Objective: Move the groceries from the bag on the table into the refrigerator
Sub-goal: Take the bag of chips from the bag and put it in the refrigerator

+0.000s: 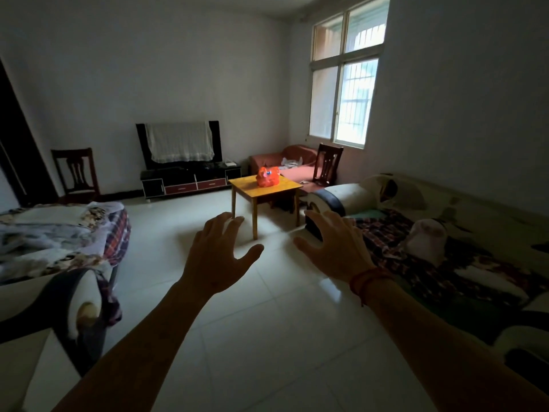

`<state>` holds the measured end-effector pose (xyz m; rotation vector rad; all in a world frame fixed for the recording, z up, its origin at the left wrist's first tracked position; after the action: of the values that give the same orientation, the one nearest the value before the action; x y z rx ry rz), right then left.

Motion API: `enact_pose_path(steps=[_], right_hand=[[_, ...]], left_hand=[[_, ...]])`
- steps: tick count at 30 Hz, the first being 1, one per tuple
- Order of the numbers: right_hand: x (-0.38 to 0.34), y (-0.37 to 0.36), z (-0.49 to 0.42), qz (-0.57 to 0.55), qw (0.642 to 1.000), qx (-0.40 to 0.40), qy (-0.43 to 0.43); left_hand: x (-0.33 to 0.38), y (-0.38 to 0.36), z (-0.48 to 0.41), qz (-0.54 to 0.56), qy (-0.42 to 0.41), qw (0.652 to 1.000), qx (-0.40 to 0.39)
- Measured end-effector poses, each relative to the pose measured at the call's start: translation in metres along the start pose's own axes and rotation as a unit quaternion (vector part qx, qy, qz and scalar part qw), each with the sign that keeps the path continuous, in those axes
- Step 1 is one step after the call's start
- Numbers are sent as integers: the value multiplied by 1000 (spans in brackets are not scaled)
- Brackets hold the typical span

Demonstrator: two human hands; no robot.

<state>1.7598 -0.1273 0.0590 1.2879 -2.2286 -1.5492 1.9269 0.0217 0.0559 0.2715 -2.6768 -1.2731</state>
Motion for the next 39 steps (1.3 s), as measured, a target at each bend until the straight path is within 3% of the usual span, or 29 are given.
enact_pose_path(steps=[20,39], right_hand=[[60,-179,-321,62,997,-29,-29],[218,-340,-686,50,998,-38,-26]], left_hand=[[-172,-218,-263,34,2,999,-28],[-264,-470,-578,6,12,998,-56]])
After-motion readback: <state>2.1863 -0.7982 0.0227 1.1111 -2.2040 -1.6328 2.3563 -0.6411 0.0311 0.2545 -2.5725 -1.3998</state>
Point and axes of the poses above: each hand's wrist, its own z-axis away from the middle knuckle, its own y-axis out of the back of the hand, x = y × z, the point moved 8 cm from there along -z, towards the middle knuckle, and after that the axes turned 6 degrees about -y, right-handed, at the moved point
